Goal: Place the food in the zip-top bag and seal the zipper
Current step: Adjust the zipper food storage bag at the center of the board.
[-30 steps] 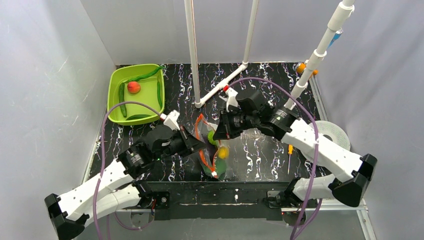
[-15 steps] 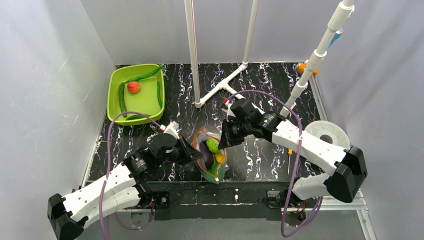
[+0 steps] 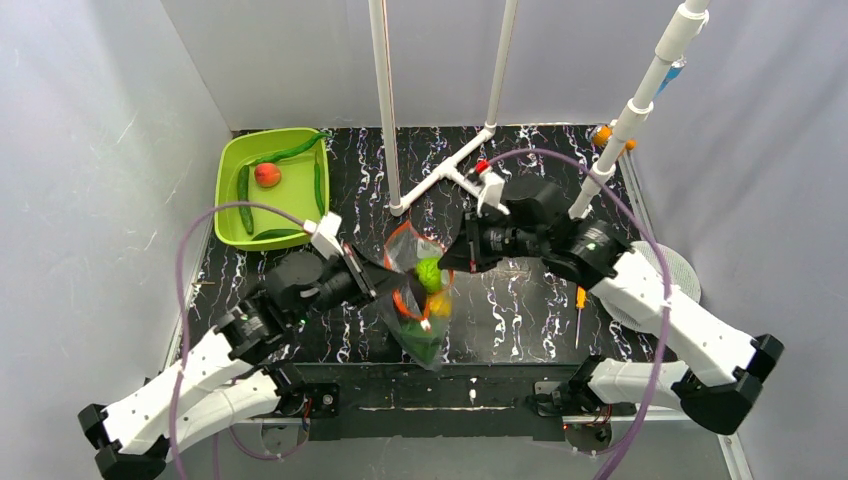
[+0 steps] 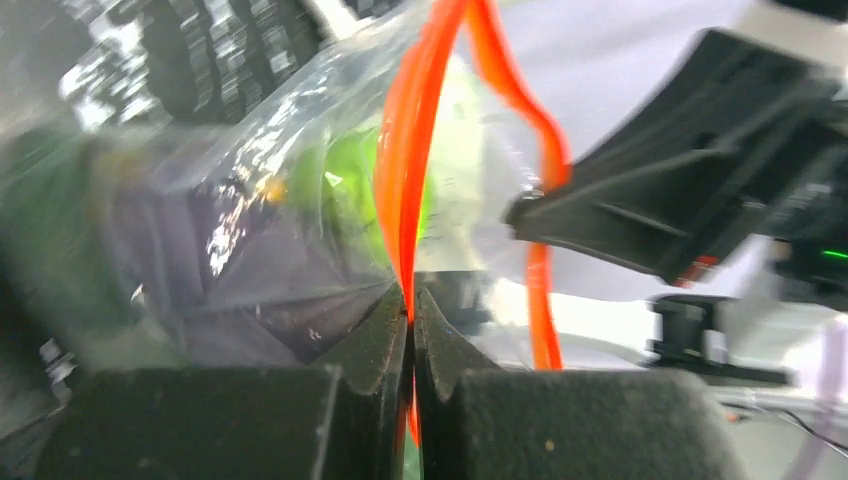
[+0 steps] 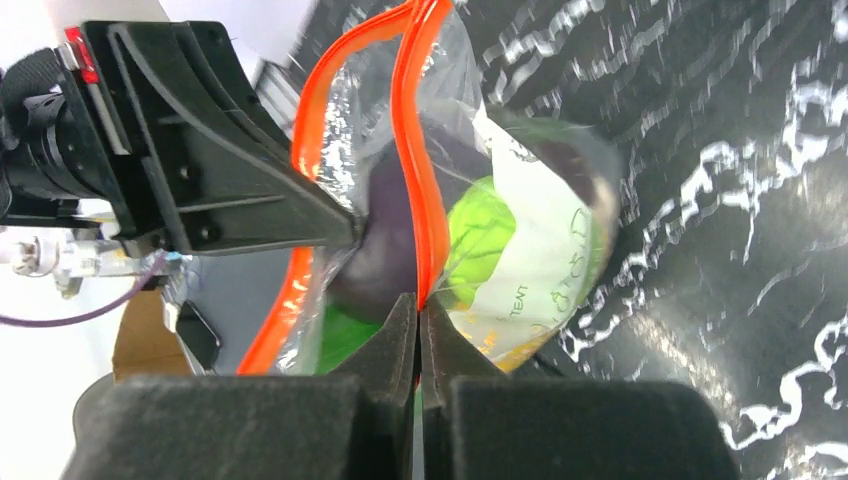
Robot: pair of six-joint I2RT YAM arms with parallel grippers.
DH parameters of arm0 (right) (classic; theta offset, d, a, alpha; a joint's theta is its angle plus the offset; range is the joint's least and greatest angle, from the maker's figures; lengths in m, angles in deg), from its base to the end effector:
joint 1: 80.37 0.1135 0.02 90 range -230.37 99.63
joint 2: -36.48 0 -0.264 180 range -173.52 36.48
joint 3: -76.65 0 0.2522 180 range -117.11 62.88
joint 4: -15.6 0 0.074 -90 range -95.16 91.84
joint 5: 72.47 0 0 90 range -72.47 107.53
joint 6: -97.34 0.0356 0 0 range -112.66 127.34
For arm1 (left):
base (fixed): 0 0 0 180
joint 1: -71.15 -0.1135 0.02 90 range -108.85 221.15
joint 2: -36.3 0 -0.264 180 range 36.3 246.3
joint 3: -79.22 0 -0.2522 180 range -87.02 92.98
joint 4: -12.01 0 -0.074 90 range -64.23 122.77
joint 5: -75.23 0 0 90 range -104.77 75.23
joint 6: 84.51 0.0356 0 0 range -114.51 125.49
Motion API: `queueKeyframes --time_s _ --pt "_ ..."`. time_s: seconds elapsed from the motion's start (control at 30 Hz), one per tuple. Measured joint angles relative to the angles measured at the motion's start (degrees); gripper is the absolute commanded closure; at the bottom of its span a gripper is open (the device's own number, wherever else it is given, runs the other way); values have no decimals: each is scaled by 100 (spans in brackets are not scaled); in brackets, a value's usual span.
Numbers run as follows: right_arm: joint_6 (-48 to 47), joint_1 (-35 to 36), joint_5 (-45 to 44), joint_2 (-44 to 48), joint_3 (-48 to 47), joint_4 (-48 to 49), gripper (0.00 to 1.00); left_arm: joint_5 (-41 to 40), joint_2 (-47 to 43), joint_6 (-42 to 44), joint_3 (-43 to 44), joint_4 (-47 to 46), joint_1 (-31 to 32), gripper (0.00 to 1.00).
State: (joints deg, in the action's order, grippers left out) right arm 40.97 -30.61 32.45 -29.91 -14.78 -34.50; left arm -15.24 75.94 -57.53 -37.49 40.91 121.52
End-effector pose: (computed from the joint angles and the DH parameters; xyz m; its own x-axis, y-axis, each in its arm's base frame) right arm 0.1487 0.1899 0.4162 -0.7198 -0.0221 -0.6939 -0.5881 0.5506 0.5925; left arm 0.1003 -0.1206 0.3731 -0.7082 -0.5420 -0.4524 0.2950 0.3550 -0.8871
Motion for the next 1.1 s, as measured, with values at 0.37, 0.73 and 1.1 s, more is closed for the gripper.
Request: queueKeyframes --time_s 0.37,0.73,1.1 --pt "94 -52 114 -975 699 -122 97 -24 42 -745 -1633 -138 0 100" --pt "96 -50 516 -999 101 98 96 68 680 -643 -824 -737 0 100" --pt "179 52 529 -1001 358 323 94 72 837 -673 -883 -706 0 100"
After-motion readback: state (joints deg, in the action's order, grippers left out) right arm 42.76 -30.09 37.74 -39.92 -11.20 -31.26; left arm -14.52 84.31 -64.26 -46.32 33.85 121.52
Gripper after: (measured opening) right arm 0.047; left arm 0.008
